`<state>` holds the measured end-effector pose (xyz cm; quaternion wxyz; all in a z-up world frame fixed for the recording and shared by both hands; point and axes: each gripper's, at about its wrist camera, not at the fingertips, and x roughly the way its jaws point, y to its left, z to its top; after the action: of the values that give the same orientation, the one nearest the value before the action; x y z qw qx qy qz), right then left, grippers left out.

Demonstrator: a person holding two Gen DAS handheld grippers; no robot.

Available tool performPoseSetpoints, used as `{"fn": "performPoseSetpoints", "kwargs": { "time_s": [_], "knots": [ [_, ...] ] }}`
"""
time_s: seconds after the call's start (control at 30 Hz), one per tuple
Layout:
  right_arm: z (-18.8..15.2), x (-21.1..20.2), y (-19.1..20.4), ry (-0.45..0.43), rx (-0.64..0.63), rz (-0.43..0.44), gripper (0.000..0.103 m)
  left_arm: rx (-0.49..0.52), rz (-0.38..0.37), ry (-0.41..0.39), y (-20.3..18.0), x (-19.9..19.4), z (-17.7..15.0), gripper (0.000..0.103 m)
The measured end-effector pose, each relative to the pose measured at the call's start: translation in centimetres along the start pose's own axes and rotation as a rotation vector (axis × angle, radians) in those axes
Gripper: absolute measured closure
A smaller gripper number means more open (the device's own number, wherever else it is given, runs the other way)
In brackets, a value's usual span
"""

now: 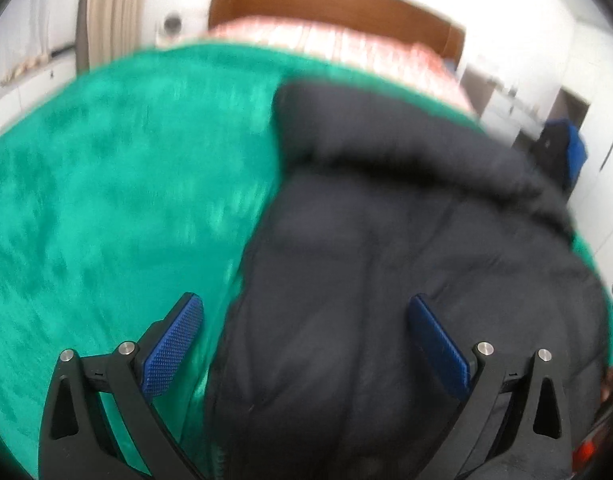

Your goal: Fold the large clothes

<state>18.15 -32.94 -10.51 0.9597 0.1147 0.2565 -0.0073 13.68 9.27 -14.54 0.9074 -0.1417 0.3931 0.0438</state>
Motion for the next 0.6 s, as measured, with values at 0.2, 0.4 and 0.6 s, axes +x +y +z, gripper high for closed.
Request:
{"fn": "performPoseSetpoints", "kwargs": {
  "time_s": [0.2,0.4,0.6],
  "knots": [
    [-2.2,1.2,-6.1,0.035,0.326,0.085,0.0,-0.021,-0.049,-0.075,1.1,-0.2,-0.9,0.0],
    [-2.6,1.2,-6.0,0.008,0.304,0.095,0.0,-0.025,-0.077,-0.097,1.7,-0.2,-1.4,0.0],
    [-2.8,1.0,-5.6,-0.005,0.311,0.113,0.0,-0.027,-0.091,-0.105,1.7,-0.2,-1.6,0.0]
  ]
}}
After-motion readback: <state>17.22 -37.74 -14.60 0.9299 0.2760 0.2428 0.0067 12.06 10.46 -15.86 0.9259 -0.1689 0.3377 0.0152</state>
